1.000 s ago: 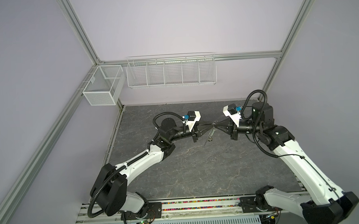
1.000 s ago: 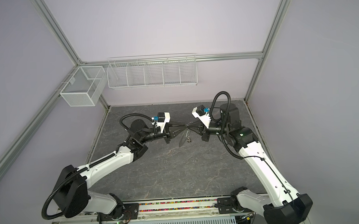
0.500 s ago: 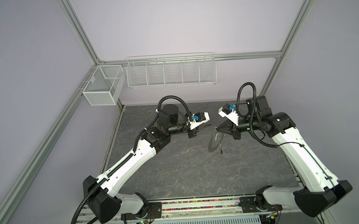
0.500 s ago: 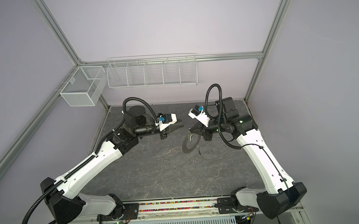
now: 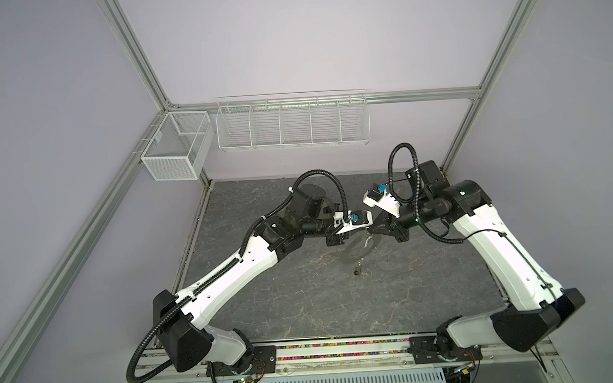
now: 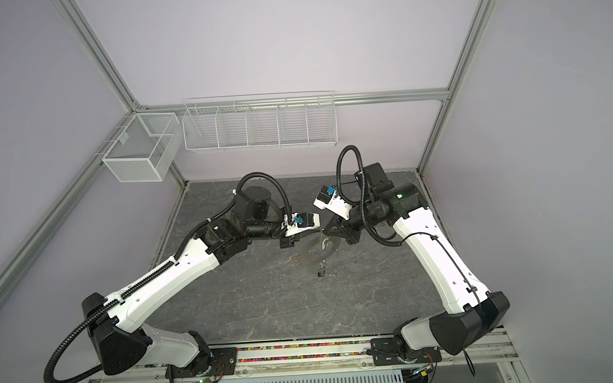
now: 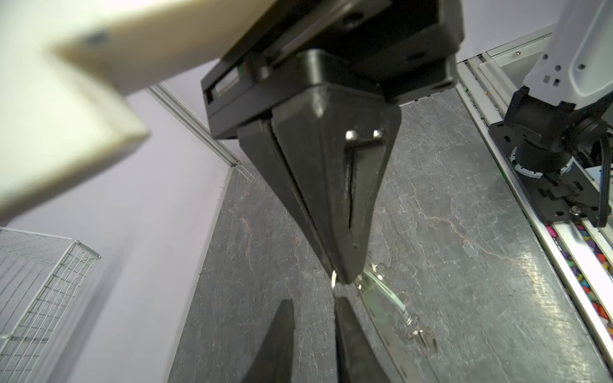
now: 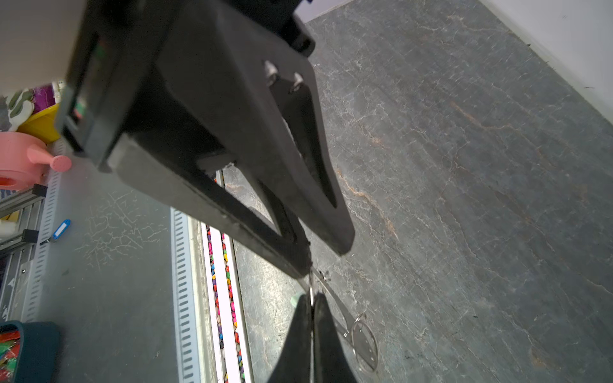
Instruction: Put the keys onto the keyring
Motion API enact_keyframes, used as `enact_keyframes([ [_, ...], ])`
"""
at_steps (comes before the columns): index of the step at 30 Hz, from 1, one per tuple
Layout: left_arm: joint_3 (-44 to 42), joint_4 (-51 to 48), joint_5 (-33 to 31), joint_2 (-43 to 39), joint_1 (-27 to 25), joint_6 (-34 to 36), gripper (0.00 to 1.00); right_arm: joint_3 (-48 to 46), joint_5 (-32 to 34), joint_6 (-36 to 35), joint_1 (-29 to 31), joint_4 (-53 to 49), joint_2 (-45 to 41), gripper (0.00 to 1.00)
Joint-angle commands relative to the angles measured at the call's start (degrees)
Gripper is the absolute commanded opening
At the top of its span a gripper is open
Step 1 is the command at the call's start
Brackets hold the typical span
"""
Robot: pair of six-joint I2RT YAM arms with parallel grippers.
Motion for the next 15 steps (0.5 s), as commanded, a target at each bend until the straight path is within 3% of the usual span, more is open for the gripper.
enact_keyframes([
  [1,1.9,-2.9,0.4,0.9,-0.4,2.3,0.23,1.8,0.4,-2.4,1.1,-3.0,0.9,0.06],
  [8,1.1,-4.9,2.4,0.3,-0.6,1.7,0.23,5.7,4.5,-3.2,2.8,-8.8,3.6,0.06],
  [15,-4.0,1.9,1.7,-1.1,-0.5,-3.1,0.26,9.2,10.8,-2.6,5.9,-15.0,7.3,0.06],
])
